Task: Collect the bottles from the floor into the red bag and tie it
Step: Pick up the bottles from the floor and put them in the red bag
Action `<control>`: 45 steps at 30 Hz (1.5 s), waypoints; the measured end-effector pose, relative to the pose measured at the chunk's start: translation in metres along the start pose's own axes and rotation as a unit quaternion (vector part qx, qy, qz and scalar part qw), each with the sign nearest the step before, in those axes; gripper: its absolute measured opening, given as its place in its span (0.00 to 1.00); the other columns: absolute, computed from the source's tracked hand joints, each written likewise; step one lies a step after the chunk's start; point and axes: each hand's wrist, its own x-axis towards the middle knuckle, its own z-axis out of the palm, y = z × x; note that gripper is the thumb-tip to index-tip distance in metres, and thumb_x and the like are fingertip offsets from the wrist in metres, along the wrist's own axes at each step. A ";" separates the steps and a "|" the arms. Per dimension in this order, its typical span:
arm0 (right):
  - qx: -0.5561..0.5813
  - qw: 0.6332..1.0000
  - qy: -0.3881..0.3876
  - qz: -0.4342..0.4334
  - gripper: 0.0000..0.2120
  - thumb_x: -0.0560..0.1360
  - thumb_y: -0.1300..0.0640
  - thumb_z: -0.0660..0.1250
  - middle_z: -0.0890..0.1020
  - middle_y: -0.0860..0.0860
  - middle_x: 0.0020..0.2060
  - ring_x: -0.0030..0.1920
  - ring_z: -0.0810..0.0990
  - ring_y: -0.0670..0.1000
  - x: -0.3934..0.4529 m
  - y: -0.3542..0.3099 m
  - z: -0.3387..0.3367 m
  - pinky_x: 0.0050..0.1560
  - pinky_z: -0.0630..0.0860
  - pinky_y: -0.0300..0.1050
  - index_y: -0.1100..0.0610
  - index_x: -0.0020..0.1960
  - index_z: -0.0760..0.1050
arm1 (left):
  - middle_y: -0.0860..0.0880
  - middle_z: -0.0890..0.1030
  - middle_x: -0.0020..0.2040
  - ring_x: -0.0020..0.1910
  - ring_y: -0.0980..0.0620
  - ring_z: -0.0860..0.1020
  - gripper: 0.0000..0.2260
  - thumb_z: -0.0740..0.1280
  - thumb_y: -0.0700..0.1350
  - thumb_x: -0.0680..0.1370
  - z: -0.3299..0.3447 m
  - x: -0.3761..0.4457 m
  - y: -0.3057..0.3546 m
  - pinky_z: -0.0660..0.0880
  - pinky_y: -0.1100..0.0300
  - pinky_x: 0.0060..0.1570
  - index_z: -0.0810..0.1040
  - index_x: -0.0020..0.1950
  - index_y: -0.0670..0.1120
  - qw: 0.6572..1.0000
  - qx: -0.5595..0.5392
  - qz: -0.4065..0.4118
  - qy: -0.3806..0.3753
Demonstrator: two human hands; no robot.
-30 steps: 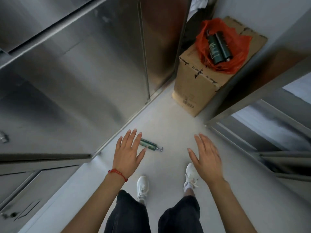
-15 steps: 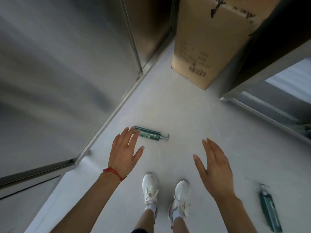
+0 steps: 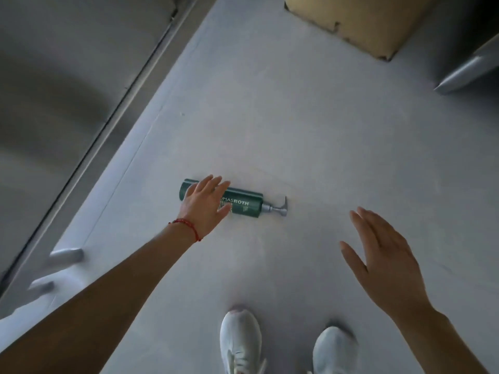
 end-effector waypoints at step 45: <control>0.262 0.898 0.084 0.343 0.25 0.75 0.48 0.61 0.72 0.58 0.67 0.68 0.68 0.57 -0.297 0.308 -0.127 0.67 0.62 0.46 0.58 0.69 0.66 | 0.52 0.84 0.30 0.30 0.55 0.81 0.04 0.72 0.42 0.69 0.005 -0.164 0.450 0.78 0.62 0.31 0.83 0.33 0.47 0.797 -0.555 -0.207 -0.120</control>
